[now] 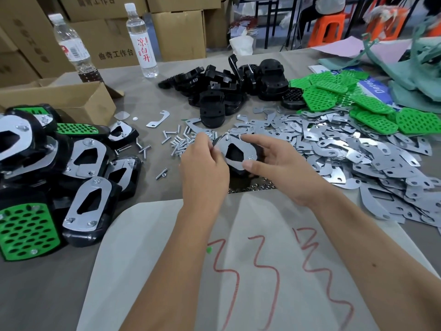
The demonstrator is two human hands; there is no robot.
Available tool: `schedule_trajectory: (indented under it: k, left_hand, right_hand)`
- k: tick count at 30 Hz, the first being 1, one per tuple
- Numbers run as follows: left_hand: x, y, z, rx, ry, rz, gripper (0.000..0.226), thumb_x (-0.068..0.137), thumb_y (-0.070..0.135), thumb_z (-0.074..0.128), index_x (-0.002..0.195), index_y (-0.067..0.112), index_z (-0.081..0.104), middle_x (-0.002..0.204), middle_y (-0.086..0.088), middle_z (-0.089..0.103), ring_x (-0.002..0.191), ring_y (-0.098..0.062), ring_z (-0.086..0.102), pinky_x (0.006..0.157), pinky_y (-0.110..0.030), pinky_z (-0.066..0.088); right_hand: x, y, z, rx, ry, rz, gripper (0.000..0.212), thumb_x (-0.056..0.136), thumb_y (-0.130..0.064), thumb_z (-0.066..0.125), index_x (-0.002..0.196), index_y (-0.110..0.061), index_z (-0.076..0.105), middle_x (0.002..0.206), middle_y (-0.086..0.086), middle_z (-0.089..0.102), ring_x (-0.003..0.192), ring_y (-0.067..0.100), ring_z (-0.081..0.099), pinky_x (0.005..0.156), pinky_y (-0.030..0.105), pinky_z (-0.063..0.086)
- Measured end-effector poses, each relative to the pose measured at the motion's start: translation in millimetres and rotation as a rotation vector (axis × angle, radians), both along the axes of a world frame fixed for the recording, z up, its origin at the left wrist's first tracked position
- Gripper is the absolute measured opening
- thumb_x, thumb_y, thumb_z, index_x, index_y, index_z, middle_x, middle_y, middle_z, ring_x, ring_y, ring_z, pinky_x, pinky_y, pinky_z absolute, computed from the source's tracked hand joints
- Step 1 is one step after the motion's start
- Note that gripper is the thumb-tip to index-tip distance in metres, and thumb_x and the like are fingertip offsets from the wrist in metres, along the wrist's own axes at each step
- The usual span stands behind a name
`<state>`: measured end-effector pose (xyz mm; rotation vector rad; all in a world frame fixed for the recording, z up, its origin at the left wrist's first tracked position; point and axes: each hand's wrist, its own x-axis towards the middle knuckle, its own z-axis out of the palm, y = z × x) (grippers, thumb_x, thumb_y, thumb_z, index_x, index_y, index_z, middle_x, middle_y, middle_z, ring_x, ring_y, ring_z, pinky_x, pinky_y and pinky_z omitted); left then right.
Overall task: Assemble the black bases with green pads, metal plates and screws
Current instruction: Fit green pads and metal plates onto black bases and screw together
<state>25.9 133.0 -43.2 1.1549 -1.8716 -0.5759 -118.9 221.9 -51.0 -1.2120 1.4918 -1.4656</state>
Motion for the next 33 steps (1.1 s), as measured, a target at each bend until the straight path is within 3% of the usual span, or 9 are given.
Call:
schedule_trajectory:
  k: [3, 7, 10, 13, 18, 22, 28, 30, 33]
  left_hand:
    - [0.8, 0.4, 1.7, -0.025, -0.036, 0.008, 0.014, 0.096, 0.005, 0.051, 0.086, 0.011, 0.045, 0.077, 0.0, 0.051, 0.076, -0.024, 0.043, 0.064, -0.034, 0.023]
    - [1.1, -1.6, 1.9, 0.0, -0.034, -0.021, 0.011, 0.095, 0.003, 0.054, 0.09, 0.012, 0.052, 0.09, -0.003, 0.058, 0.085, -0.023, 0.049, 0.07, -0.031, 0.028]
    - [2.2, -0.8, 3.2, 0.056, 0.03, 0.044, 0.015, 0.1, 0.021, 0.057, 0.09, 0.013, 0.048, 0.09, -0.002, 0.057, 0.085, -0.025, 0.05, 0.071, -0.033, 0.03]
    - [5.0, -2.1, 2.0, -0.015, -0.175, 0.113, 0.034, 0.106, 0.04, 0.047, 0.082, 0.016, 0.044, 0.087, -0.003, 0.057, 0.081, -0.029, 0.046, 0.069, -0.039, 0.03]
    - [4.2, -6.2, 3.6, -0.081, -0.382, 0.086, 0.029, 0.108, 0.031, 0.041, 0.084, 0.017, 0.045, 0.093, -0.009, 0.066, 0.079, -0.028, 0.04, 0.068, -0.039, 0.029]
    - [3.7, -6.3, 5.0, -0.074, -0.458, 0.058, 0.024, 0.109, 0.031, 0.039, 0.089, 0.018, 0.041, 0.097, -0.01, 0.063, 0.08, -0.03, 0.043, 0.069, -0.039, 0.031]
    - [7.9, -3.4, 6.3, -0.085, -0.356, -0.045, 0.011, 0.104, 0.024, 0.049, 0.098, 0.017, 0.042, 0.098, -0.004, 0.052, 0.081, -0.031, 0.046, 0.069, -0.04, 0.032]
    - [6.9, -2.3, 7.4, -0.031, -0.288, -0.009, 0.023, 0.105, 0.037, 0.047, 0.094, 0.017, 0.043, 0.095, -0.003, 0.054, 0.081, -0.03, 0.046, 0.069, -0.039, 0.03]
    - [7.1, -4.1, 5.0, -0.023, -0.349, 0.04, 0.036, 0.108, 0.045, 0.04, 0.086, 0.017, 0.043, 0.087, -0.002, 0.054, 0.08, -0.031, 0.044, 0.068, -0.04, 0.029]
  right_hand:
    - [4.4, -1.0, -0.6, 0.0, 0.041, -0.002, 0.049, 0.099, 0.0, 0.065, 0.142, -0.022, 0.054, 0.114, 0.004, 0.073, 0.084, 0.018, 0.07, 0.08, 0.032, 0.061]
    - [4.8, -1.8, -1.8, -0.004, 0.004, -0.038, 0.049, 0.102, -0.001, 0.061, 0.148, -0.016, 0.05, 0.126, 0.009, 0.068, 0.089, 0.027, 0.075, 0.084, 0.048, 0.064]
    - [6.3, -1.5, -3.3, -0.02, 0.011, -0.033, 0.049, 0.101, 0.0, 0.061, 0.147, -0.015, 0.051, 0.124, 0.01, 0.07, 0.093, 0.029, 0.076, 0.083, 0.047, 0.064]
    - [6.2, -1.9, -2.2, -0.017, -0.03, -0.025, 0.049, 0.102, 0.0, 0.06, 0.148, -0.013, 0.05, 0.125, 0.012, 0.069, 0.092, 0.033, 0.076, 0.082, 0.047, 0.064]
    - [7.5, -1.0, -1.4, -0.027, -0.002, -0.025, 0.051, 0.101, 0.001, 0.061, 0.149, -0.01, 0.049, 0.127, 0.015, 0.067, 0.095, 0.03, 0.075, 0.078, 0.039, 0.064]
    - [5.7, -1.3, -2.2, -0.024, 0.006, -0.048, 0.049, 0.101, 0.0, 0.062, 0.147, -0.014, 0.052, 0.126, 0.014, 0.068, 0.092, 0.035, 0.075, 0.082, 0.051, 0.064]
    - [5.2, -0.6, -1.9, -0.035, 0.013, -0.091, 0.047, 0.102, -0.004, 0.063, 0.145, -0.02, 0.054, 0.124, 0.01, 0.07, 0.089, 0.031, 0.076, 0.083, 0.057, 0.062]
    - [5.0, -0.3, -1.3, -0.043, 0.017, -0.082, 0.046, 0.101, -0.003, 0.063, 0.144, -0.019, 0.055, 0.123, 0.011, 0.07, 0.088, 0.032, 0.076, 0.083, 0.055, 0.063]
    - [5.0, 0.6, -0.5, -0.036, 0.034, -0.043, 0.047, 0.101, -0.001, 0.063, 0.144, -0.016, 0.054, 0.123, 0.012, 0.07, 0.087, 0.035, 0.076, 0.077, 0.047, 0.064]
